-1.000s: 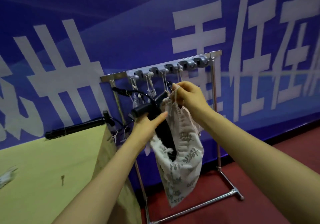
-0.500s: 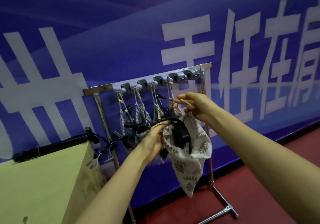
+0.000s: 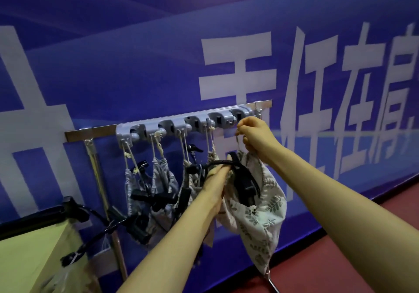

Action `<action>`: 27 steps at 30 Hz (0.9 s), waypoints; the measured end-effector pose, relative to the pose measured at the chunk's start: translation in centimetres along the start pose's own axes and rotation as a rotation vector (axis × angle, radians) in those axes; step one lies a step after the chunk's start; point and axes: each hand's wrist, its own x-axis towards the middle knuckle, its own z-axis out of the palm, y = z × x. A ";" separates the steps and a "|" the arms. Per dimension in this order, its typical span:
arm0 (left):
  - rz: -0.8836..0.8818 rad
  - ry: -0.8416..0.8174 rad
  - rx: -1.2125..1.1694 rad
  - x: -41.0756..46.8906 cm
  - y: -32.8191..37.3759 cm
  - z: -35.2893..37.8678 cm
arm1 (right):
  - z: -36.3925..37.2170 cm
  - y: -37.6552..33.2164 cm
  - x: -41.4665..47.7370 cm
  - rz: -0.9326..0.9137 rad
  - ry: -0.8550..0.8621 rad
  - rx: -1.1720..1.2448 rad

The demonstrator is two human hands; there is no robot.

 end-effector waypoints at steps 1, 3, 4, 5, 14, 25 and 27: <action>-0.029 0.009 -0.024 1.3 0.0 0.1 | 0.0 -0.1 0.9 -0.003 -0.005 -0.019; -0.041 0.000 -0.034 3.5 0.0 0.3 | 0.2 0.0 2.8 -0.010 -0.026 -0.077; -0.034 0.011 -0.022 4.4 0.2 0.4 | 0.4 0.2 3.7 -0.015 -0.042 -0.118; -0.034 0.021 -0.010 5.4 0.3 0.5 | 0.5 0.5 4.8 -0.023 -0.063 -0.172; 0.070 -0.265 -0.012 10.3 -1.9 -3.0 | 1.1 2.6 11.6 -0.240 -0.053 -0.492; 0.048 -0.076 0.066 11.0 -1.6 -1.1 | 1.1 3.1 12.8 0.070 0.054 0.133; 0.033 -0.093 0.075 10.7 -1.2 -0.6 | 0.7 3.0 12.7 0.059 0.056 0.120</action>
